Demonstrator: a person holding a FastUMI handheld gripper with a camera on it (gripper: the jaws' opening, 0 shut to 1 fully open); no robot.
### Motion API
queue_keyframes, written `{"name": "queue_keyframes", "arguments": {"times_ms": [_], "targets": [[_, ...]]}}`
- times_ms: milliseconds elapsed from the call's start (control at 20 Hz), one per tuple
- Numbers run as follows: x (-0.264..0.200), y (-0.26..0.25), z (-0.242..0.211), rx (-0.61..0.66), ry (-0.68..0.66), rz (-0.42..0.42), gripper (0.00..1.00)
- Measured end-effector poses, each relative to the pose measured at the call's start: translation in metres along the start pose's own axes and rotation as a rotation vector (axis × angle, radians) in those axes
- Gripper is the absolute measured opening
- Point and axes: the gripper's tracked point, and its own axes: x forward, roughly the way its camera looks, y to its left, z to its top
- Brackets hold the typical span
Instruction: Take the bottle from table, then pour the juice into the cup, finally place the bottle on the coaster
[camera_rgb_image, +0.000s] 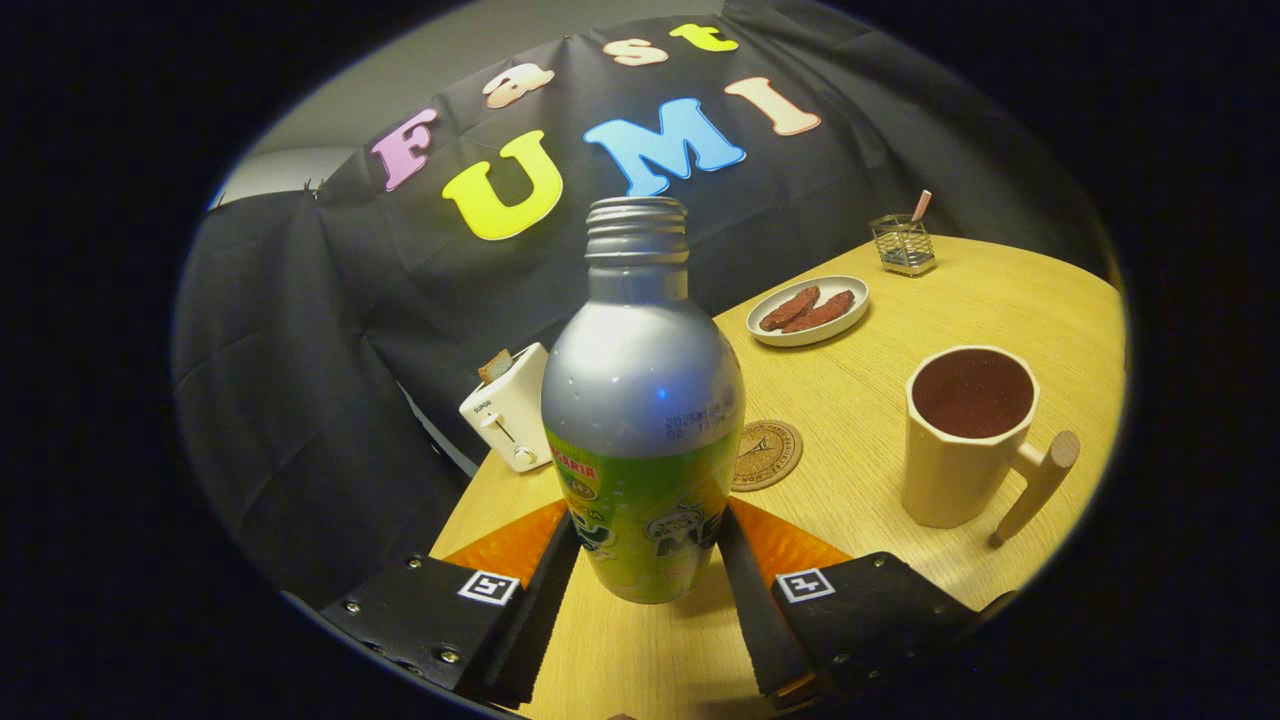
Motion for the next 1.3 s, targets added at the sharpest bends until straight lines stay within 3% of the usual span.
{"name": "queue_keyframes", "arguments": {"times_ms": [1300], "targets": [[-0.018, -0.034, -0.008, 0.565, 0.069, 0.067, 0.78]]}}
